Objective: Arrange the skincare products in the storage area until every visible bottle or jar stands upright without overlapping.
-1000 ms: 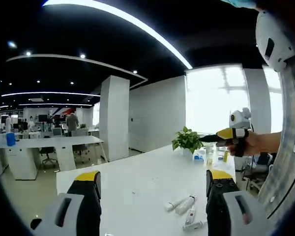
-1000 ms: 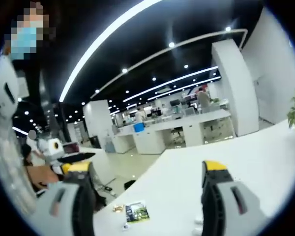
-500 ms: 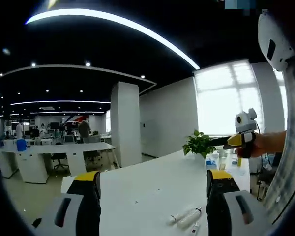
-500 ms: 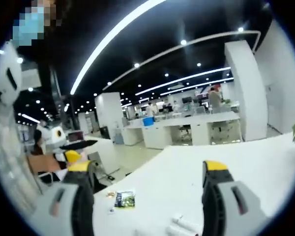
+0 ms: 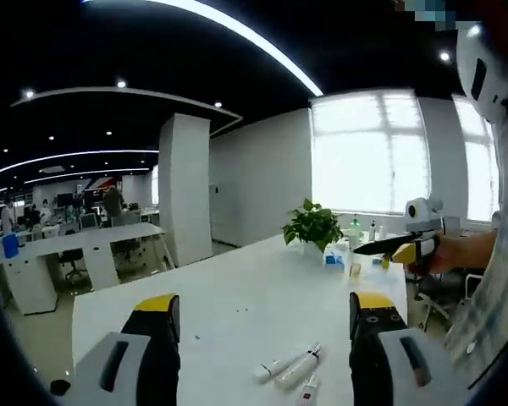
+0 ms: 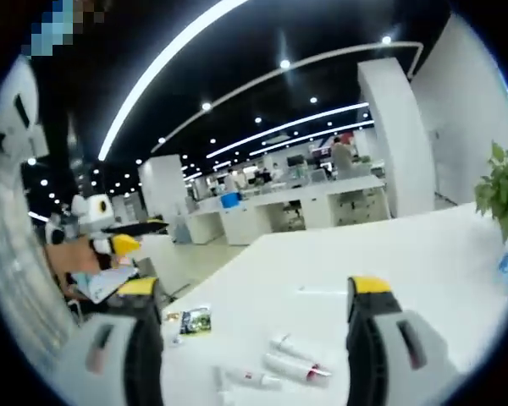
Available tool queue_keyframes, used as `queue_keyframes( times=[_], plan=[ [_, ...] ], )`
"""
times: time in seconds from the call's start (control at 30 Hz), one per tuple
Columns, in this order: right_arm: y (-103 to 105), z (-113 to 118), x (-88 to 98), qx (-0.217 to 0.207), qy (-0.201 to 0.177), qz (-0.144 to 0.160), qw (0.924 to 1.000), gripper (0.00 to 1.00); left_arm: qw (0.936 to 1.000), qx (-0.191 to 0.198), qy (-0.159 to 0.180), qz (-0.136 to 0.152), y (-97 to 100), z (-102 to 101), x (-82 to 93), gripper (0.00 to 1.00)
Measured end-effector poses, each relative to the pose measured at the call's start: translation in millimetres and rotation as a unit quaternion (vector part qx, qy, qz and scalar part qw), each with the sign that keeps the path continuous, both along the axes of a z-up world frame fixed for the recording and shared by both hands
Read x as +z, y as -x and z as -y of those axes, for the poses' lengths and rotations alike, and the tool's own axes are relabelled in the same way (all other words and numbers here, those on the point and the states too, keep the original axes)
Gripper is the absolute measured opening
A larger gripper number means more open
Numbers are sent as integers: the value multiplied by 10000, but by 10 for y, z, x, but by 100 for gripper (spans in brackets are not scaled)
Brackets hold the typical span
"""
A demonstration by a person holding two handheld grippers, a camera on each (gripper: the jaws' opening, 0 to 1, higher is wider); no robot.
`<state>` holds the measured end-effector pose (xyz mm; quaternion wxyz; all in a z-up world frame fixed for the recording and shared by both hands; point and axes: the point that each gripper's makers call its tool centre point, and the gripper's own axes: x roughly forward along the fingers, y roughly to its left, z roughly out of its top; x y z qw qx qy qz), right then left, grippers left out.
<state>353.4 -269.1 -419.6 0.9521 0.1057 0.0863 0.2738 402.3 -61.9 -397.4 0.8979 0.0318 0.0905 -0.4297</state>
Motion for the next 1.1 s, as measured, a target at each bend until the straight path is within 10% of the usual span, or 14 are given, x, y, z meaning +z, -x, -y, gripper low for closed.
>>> queue_keyframes(
  times=[0.4,0.73,1.1],
  plan=[
    [380,297,66,-597,67,-108,9981,88,9907,-1009,-886,-200,-515,661,-429,86],
    [682,574,75,-1077,60,-137,9941,88,9630,-1887,-1874,-437,-713,1204,-911,84],
    [877,705,44,-1289,43,-152,9915,88,9183,-2550,-2983,-524,-720,1451,-1542,79]
  ],
)
